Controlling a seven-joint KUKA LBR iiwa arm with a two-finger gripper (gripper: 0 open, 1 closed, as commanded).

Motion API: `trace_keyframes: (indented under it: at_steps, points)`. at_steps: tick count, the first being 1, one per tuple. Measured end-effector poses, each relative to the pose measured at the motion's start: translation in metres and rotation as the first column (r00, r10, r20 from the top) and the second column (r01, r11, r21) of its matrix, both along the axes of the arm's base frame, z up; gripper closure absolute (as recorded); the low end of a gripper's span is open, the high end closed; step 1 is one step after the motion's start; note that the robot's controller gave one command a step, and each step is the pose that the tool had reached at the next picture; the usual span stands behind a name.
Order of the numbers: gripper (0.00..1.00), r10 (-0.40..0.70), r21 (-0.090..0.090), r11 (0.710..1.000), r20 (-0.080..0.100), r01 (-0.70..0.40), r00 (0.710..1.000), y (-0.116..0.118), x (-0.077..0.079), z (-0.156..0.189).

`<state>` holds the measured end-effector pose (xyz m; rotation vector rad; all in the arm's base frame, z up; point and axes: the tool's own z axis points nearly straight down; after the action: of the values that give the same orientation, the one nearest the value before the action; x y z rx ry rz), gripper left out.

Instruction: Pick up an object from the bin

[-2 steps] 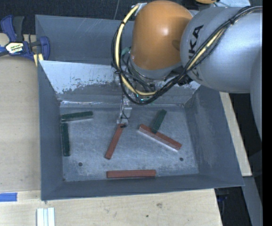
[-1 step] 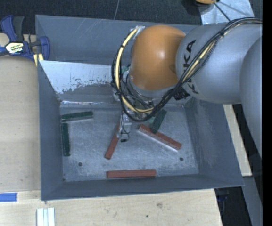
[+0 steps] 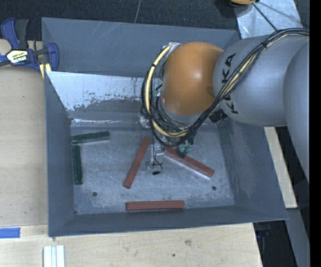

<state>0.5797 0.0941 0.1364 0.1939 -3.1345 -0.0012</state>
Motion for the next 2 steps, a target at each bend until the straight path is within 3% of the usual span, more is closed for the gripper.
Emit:
trace_keyframes:
  at_steps: [1, 2]
  points:
    - [1.00, 0.231, 0.000, 0.973, 0.005, -0.231, 0.973, -0.0064, 0.0022, -0.0655]
    - [1.00, 0.231, 0.000, 0.973, 0.005, -0.231, 0.973, -0.0064, 0.0022, -0.0655]
